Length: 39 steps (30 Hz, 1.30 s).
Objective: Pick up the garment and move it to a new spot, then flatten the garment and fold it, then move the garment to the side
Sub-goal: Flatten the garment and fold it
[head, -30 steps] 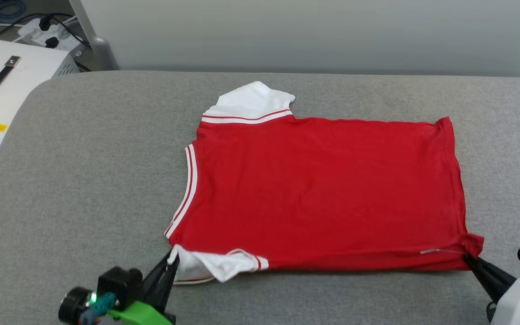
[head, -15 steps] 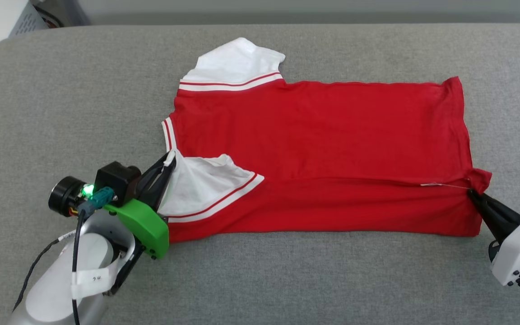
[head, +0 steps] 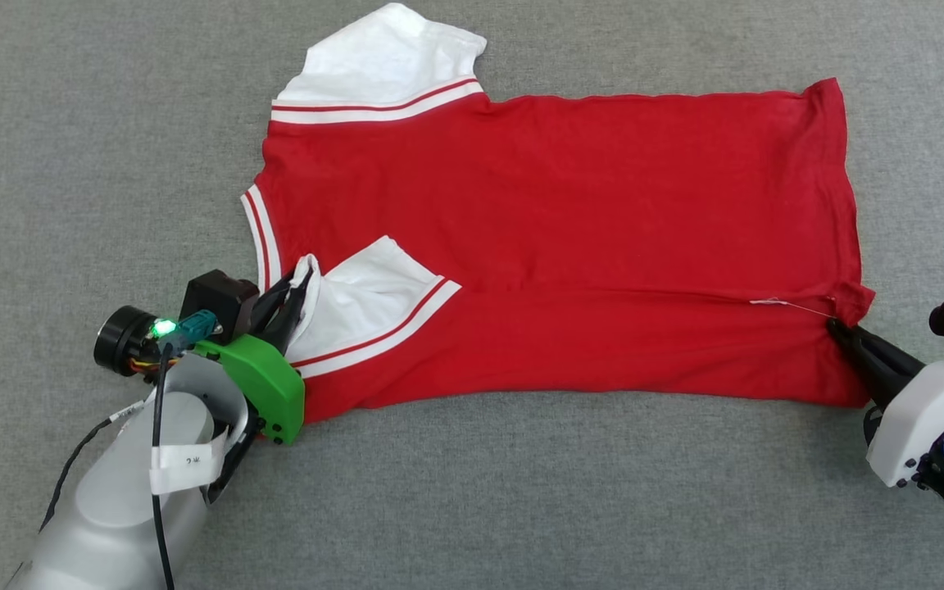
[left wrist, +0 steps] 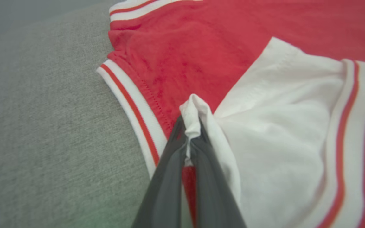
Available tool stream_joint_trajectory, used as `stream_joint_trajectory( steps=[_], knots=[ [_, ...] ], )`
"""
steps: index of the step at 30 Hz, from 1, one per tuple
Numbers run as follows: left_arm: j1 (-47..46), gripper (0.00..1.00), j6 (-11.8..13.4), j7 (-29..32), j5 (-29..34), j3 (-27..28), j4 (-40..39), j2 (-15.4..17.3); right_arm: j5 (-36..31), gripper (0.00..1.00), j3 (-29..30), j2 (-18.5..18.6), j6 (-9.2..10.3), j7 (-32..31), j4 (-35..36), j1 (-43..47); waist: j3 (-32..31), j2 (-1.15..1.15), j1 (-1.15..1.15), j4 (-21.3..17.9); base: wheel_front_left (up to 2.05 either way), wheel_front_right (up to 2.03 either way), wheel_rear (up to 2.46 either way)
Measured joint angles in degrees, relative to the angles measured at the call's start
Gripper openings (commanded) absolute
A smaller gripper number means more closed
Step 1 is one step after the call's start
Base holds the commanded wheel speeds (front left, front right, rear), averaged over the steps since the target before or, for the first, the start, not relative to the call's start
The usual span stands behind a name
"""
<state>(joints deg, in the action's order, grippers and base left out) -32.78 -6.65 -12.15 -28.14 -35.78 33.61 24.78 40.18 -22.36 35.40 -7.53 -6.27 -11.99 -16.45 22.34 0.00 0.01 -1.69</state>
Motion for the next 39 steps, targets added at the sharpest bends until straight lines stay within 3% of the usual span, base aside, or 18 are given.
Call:
stream_joint_trajectory(
  steps=[3, 4, 5, 6, 7, 15, 20, 32, 37, 39],
  knots=[
    [-0.6, 0.00, -0.2, -1.0, -0.3, -0.8, 2.2, -0.4, 0.3, 0.00, -0.9, -0.2, 0.00, 0.7, -1.2, -0.6, -0.5, 0.00, 0.00, -0.1, 0.00, 0.00, 0.00],
    [-0.7, 0.00, -0.2, -1.1, -0.5, -1.0, 3.0, -0.6, 0.4, 0.33, -0.9, -0.4, 0.00, 1.2, -1.6, -0.6, -0.8, 0.00, 0.00, 0.0, 0.00, 0.00, 0.00],
    [-0.8, 0.06, -0.3, -1.3, -0.7, -1.2, 3.6, -0.8, 0.4, 0.65, -0.9, -0.7, 0.00, 1.5, -2.2, -0.6, -1.2, 0.00, 0.00, 0.0, 0.00, 0.00, 0.00],
    [-0.9, 0.49, -0.3, -1.4, -0.8, -1.3, 4.0, -0.9, 0.4, 1.00, -0.9, -0.8, 0.00, 1.8, -2.5, -0.6, -1.6, 0.00, 0.00, 0.1, 0.00, 0.00, 0.00],
    [-1.0, 1.00, -0.3, -1.5, -0.8, -1.4, 4.4, -1.0, 0.4, 1.00, -0.8, -0.9, 0.00, 2.3, -2.6, -0.6, -2.0, 0.00, 0.00, 0.2, 0.00, 0.00, 0.00],
    [-1.3, 1.00, -0.4, -1.3, -0.8, -1.3, 3.4, 1.1, -0.8, 1.00, 3.9, -0.8, 0.01, 6.1, -0.1, 1.2, -6.1, 0.00, 0.00, 1.5, 0.00, 0.00, 0.00],
    [-3.2, 1.00, -0.7, 4.8, -3.9, -1.0, -1.7, 4.3, -2.8, 1.00, 6.6, -0.9, 0.01, 5.7, 3.4, 3.4, -8.3, 0.00, 0.00, 2.7, 0.00, 0.00, 0.00],
    [-7.4, 1.00, -0.7, 44.3, -24.4, -6.0, -16.4, 11.9, -5.4, 1.00, 9.6, -3.0, 0.01, 1.6, 7.9, 4.9, -9.5, 0.00, -0.01, 4.1, 0.00, 0.00, 0.00],
    [-7.3, 1.00, -0.7, 54.6, -28.1, -8.9, -18.2, 13.7, -5.8, 1.00, 9.5, -3.7, 0.01, 0.7, 8.5, 4.9, -8.3, 0.00, -0.01, 3.1, 0.00, 0.00, 0.00],
    [-7.2, 1.00, -0.7, 55.6, -28.6, -9.3, -18.1, 13.8, -5.8, 1.00, 9.4, -3.9, 0.01, 0.5, 8.6, 4.8, -7.9, 0.00, -0.01, 2.7, 0.00, 0.00, 0.00]
  ],
)
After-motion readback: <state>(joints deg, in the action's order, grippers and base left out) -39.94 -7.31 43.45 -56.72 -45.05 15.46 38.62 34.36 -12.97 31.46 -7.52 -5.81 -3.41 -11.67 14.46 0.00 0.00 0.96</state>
